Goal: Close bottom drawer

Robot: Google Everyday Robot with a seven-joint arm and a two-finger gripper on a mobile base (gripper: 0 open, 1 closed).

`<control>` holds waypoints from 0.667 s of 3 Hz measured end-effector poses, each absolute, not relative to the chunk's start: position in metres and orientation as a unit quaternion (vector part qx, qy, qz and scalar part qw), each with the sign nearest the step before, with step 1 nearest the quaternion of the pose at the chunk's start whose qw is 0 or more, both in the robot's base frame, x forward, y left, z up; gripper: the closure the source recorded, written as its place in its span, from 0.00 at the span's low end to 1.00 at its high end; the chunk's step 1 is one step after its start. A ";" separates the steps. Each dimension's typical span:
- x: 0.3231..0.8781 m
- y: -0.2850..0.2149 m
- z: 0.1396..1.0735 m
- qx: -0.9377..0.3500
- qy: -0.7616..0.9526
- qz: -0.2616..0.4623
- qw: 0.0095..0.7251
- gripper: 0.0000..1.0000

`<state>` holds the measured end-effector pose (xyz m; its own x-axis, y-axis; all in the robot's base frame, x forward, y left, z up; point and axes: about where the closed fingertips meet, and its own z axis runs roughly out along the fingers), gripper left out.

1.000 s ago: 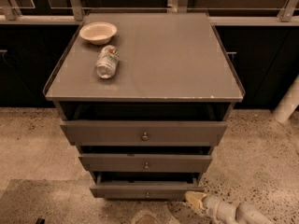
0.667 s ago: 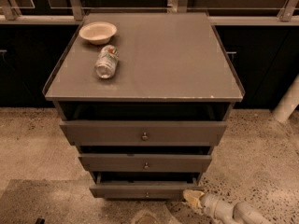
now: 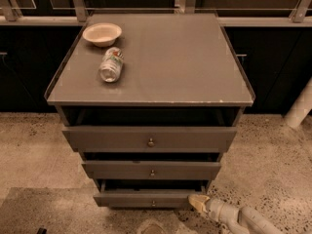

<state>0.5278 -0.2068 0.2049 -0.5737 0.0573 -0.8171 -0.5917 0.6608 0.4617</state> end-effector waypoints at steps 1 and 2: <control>0.534 -0.206 0.196 -0.161 0.806 0.372 0.432 1.00; 0.539 -0.207 0.188 -0.151 0.808 0.367 0.435 1.00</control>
Offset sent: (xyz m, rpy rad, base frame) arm 0.0162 -0.0078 -0.0258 -0.0109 0.0063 -0.0723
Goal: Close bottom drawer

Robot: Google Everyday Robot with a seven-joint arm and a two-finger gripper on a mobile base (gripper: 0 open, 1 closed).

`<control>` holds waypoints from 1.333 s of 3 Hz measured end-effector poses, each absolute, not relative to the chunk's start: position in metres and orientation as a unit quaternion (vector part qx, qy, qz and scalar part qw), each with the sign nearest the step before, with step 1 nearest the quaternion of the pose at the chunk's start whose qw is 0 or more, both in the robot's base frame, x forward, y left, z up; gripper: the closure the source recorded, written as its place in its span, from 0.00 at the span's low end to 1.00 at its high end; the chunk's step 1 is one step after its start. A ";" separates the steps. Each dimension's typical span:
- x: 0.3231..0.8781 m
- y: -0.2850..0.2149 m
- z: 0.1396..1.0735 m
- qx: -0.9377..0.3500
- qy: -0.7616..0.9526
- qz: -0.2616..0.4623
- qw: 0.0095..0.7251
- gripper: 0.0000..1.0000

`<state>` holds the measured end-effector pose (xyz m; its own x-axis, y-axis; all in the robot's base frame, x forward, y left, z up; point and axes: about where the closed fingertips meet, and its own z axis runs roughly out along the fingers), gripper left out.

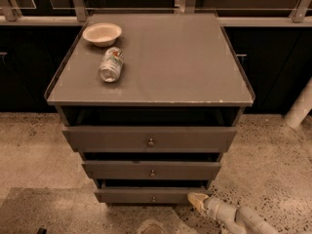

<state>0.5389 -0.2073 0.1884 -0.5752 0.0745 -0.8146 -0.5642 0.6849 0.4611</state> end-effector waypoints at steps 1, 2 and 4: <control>0.545 -0.207 0.190 -0.147 0.806 0.365 0.442 1.00; 0.560 -0.206 0.198 -0.148 0.800 0.359 0.458 1.00; 0.584 -0.200 0.228 -0.167 0.782 0.346 0.491 1.00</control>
Offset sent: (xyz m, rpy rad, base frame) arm 0.0398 -0.0018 0.0207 -0.0023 -0.0885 -0.0541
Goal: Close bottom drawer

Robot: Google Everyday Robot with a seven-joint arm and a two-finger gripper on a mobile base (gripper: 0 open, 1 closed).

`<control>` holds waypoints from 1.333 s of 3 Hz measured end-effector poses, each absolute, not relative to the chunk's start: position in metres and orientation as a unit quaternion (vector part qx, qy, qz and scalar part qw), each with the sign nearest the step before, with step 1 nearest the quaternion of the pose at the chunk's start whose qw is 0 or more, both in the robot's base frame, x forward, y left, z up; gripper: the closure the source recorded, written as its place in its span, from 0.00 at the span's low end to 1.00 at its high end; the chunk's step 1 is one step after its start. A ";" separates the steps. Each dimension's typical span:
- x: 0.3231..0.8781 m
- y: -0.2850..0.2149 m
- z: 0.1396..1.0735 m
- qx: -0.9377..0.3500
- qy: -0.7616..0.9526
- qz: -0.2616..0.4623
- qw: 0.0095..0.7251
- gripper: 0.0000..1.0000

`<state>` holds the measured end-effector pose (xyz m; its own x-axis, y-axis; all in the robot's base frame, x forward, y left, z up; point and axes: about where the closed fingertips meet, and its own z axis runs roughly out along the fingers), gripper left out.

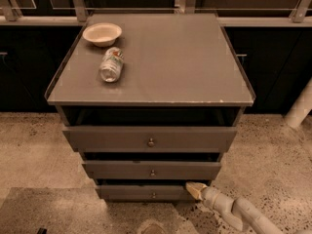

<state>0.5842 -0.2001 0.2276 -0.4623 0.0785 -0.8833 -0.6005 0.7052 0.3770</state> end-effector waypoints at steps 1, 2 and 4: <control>0.561 -0.209 0.220 -0.162 0.793 0.346 0.474 1.00; 0.516 -0.221 0.227 -0.138 0.799 0.347 0.471 1.00; 0.498 -0.220 0.225 -0.128 0.800 0.355 0.467 0.57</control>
Offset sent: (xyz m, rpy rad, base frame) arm -0.1602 -0.0495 0.0027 0.0645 0.1310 -0.1063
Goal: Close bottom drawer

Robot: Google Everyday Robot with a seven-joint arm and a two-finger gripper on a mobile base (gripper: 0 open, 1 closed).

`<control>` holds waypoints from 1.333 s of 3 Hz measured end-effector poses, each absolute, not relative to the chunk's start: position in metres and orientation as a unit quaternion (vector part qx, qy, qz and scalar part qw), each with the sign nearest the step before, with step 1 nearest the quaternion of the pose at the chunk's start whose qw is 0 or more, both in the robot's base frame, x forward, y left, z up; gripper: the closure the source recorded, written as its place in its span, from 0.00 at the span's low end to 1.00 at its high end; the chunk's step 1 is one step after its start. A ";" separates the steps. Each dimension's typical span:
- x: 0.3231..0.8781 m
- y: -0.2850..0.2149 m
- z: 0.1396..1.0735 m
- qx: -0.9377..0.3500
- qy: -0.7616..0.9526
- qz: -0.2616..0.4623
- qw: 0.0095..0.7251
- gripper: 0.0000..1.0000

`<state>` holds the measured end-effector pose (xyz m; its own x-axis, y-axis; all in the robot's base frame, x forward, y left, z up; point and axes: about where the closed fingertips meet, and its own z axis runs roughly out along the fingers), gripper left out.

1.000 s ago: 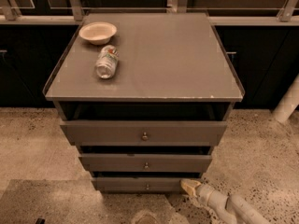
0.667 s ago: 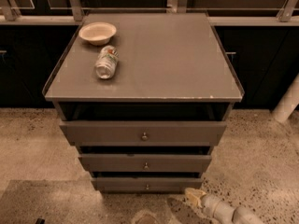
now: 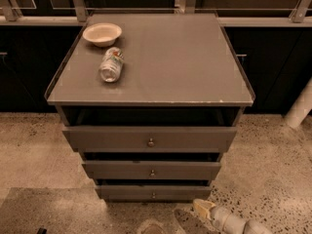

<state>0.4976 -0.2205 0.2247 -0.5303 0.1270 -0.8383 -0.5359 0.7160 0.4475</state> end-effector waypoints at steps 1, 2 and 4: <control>0.498 -0.220 0.225 -0.128 0.800 0.355 0.467 0.34; 0.498 -0.220 0.225 -0.128 0.800 0.355 0.467 0.12; 0.498 -0.220 0.225 -0.128 0.800 0.355 0.467 0.00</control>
Offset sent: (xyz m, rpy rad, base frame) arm 0.0000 0.0000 0.0000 0.0000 0.0000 0.0000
